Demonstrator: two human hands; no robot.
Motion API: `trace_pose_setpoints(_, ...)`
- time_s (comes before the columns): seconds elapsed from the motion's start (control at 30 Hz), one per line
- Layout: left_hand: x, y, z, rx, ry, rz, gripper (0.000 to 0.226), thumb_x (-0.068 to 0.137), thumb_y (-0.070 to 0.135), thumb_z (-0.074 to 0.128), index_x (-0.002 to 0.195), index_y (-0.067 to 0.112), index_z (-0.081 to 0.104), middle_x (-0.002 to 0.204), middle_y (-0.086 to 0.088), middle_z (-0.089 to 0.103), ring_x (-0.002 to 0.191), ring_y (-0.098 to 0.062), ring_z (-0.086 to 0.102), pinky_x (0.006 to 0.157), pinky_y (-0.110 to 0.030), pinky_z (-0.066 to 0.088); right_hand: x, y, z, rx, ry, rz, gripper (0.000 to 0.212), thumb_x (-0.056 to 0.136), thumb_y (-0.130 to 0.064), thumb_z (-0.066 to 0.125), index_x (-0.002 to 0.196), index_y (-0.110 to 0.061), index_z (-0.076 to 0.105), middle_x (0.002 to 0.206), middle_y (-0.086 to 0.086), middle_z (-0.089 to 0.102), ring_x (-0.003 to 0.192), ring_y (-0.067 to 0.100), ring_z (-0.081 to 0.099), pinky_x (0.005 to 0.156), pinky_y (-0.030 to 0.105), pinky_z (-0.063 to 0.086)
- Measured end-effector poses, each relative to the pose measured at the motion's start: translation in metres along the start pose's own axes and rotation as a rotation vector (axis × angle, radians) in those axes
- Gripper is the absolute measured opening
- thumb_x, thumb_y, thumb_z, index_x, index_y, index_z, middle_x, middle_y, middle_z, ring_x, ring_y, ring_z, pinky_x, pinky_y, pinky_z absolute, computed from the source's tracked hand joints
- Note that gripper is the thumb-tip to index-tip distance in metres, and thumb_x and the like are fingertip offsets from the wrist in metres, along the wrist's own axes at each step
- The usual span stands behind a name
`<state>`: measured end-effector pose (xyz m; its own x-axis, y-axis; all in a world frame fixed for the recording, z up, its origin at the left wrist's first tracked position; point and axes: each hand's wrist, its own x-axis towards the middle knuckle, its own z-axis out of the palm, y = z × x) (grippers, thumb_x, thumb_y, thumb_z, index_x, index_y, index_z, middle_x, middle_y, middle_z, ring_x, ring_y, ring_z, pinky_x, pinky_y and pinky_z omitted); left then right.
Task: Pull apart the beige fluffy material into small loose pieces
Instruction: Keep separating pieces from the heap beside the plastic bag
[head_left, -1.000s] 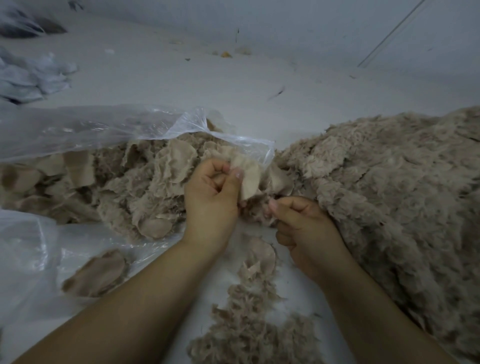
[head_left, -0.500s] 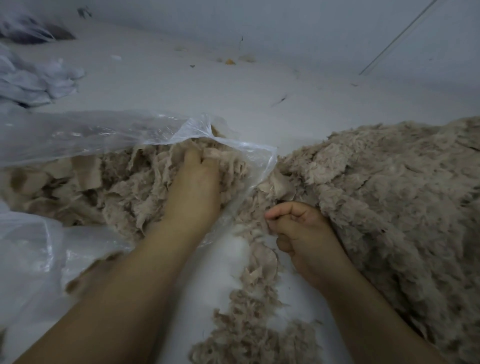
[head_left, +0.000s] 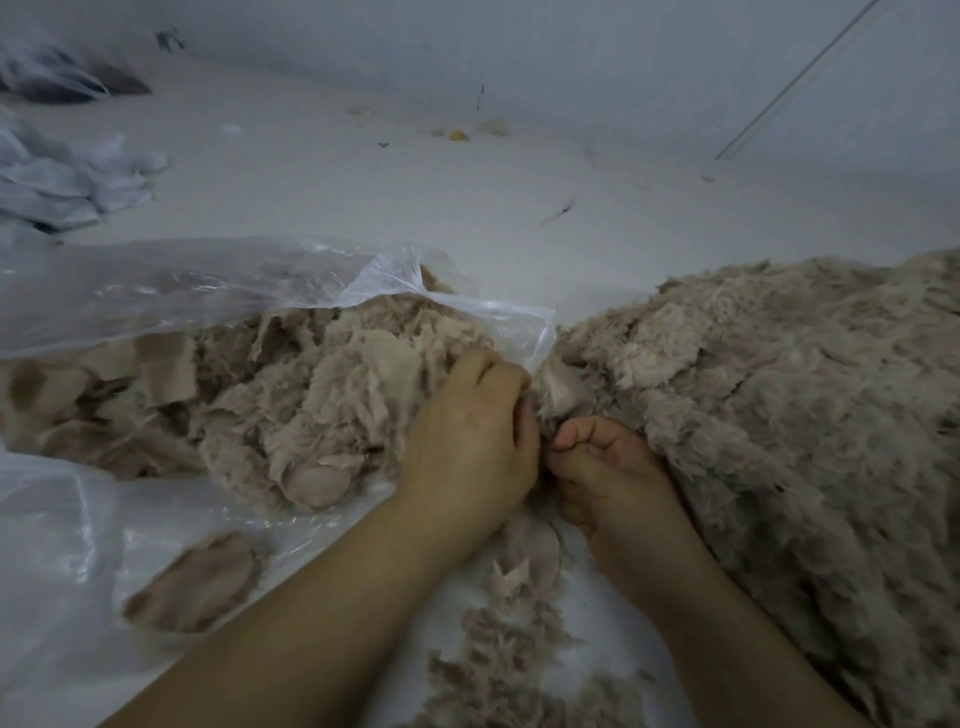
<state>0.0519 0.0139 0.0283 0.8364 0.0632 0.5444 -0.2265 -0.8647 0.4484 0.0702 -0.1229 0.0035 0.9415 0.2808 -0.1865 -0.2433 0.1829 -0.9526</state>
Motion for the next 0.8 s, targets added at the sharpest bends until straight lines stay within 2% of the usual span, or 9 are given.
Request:
trace_pose_setpoints(0.07,-0.003,0.003,0.007,-0.114,-0.08,-0.032,0.015,0.088,0.012,0.063,0.102,0.005,0.062,0.1,-0.01,0.06,0.086,-0.024,0.057,0.072,-0.04,0.049,-0.001,0.0,0.001,0.016,0.011,-0.005,0.027,0.089,0.01,0.047,0.076,-0.012,0.054,0.047,-0.005,0.045,0.039,0.003,0.036,0.037,0.015,0.031)
trace_pose_setpoints(0.17,-0.006,0.002,0.017,-0.182,-0.156,-0.031,0.018,0.091,0.009,0.058,0.108,0.004,0.061,0.104,-0.011,0.06,0.092,-0.024,0.056,0.08,-0.036,0.045,-0.002,0.0,0.002,0.051,0.041,-0.009,0.029,0.087,0.013,0.042,0.076,-0.012,0.052,0.049,-0.003,0.042,0.039,0.003,0.037,0.037,0.014,0.032)
trace_pose_setpoints(0.27,-0.005,-0.002,0.014,-0.216,-0.083,-0.013,0.014,0.086,-0.002,0.059,0.099,0.001,0.063,0.102,-0.01,0.055,0.085,-0.017,0.052,0.074,-0.023,0.042,-0.003,-0.001,0.002,0.061,0.033,-0.008,0.027,0.09,0.01,0.045,0.078,-0.013,0.051,0.049,-0.004,0.04,0.04,0.003,0.033,0.037,0.015,0.03)
trace_pose_setpoints(0.37,-0.003,-0.014,0.005,-0.211,0.001,-0.018,0.013,0.08,-0.006,0.059,0.087,0.003,0.066,0.091,-0.005,0.057,0.078,-0.01,0.05,0.069,-0.016,0.042,-0.003,-0.001,0.002,0.056,0.049,-0.012,0.026,0.091,0.009,0.046,0.079,-0.013,0.052,0.05,-0.004,0.038,0.04,0.004,0.028,0.036,0.016,0.026)
trace_pose_setpoints(0.47,-0.001,-0.032,-0.006,-0.115,0.034,-0.11,0.012,0.08,-0.003,0.061,0.084,0.005,0.069,0.083,-0.004,0.064,0.076,-0.018,0.058,0.068,-0.032,0.049,-0.003,0.0,0.001,0.024,0.066,-0.009,0.027,0.091,0.007,0.049,0.077,-0.015,0.054,0.049,-0.005,0.035,0.04,0.004,0.024,0.036,0.017,0.024)
trace_pose_setpoints(0.57,0.004,-0.048,-0.014,-0.009,0.091,-0.152,0.012,0.084,0.003,0.058,0.084,0.007,0.07,0.082,-0.004,0.064,0.076,-0.02,0.057,0.068,-0.03,0.044,-0.002,0.0,0.001,0.013,0.068,-0.014,0.03,0.092,0.008,0.048,0.075,-0.015,0.056,0.049,-0.005,0.036,0.039,0.004,0.024,0.036,0.017,0.025)
trace_pose_setpoints(0.67,0.005,-0.052,-0.009,0.132,-0.061,-0.078,0.012,0.083,0.004,0.055,0.084,0.002,0.067,0.082,-0.012,0.063,0.082,-0.029,0.054,0.072,-0.039,0.046,-0.002,0.001,0.0,0.0,0.059,-0.013,0.027,0.092,0.008,0.05,0.076,-0.014,0.056,0.048,-0.006,0.036,0.039,0.004,0.025,0.035,0.017,0.025)
trace_pose_setpoints(0.73,0.003,-0.053,-0.003,0.237,-0.168,-0.063,0.013,0.079,0.002,0.058,0.089,0.003,0.066,0.092,-0.014,0.064,0.091,-0.033,0.052,0.075,-0.04,0.046,-0.003,0.001,0.0,0.0,0.05,-0.017,0.026,0.092,0.007,0.05,0.077,-0.013,0.055,0.048,-0.006,0.036,0.039,0.004,0.024,0.035,0.017,0.025)
trace_pose_setpoints(0.8,0.003,-0.056,-0.002,0.268,-0.201,-0.06,0.019,0.079,0.007,0.06,0.097,0.005,0.066,0.101,-0.014,0.064,0.099,-0.034,0.052,0.079,-0.041,0.048,-0.003,0.001,0.0,-0.003,0.04,-0.021,0.026,0.092,0.007,0.051,0.076,-0.013,0.055,0.048,-0.006,0.036,0.039,0.005,0.024,0.036,0.017,0.025)
